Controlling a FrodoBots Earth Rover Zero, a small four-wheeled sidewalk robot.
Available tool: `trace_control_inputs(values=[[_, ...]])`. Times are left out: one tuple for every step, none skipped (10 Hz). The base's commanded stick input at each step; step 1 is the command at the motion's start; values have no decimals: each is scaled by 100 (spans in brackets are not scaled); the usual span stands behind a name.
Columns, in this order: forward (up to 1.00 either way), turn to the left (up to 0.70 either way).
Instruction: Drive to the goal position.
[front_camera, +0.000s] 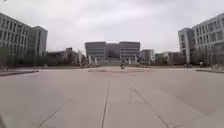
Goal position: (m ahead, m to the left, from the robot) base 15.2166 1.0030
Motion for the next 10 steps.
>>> trace_control_inputs(values=[[70,1],[70,1],[70,1],[70,1],[70,1],[70,1],[70,1],[70,1],[70,1],[70,1]])
